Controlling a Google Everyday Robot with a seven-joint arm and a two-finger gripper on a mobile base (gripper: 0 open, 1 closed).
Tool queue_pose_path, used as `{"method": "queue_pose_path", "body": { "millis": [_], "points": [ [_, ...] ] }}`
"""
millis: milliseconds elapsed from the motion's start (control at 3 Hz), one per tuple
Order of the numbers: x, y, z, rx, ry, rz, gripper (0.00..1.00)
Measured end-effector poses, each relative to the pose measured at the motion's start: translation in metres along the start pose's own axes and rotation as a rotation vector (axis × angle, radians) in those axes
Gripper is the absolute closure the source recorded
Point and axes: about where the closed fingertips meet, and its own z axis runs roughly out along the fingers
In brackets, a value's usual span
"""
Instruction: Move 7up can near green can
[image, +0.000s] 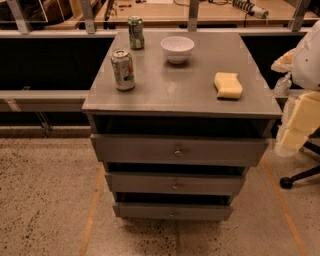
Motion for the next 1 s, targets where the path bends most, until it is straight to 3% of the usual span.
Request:
{"method": "queue_pose_path", "body": {
  "millis": [333,667,1000],
  "points": [
    [0.000,0.000,0.000,0.000,0.000,0.000,0.00],
    [-0.017,-0.011,0.008,0.020,-0.064,0.011,0.00],
    [-0.055,-0.029,0.039,0.022,-0.210,0.086,0.00]
  ]
}}
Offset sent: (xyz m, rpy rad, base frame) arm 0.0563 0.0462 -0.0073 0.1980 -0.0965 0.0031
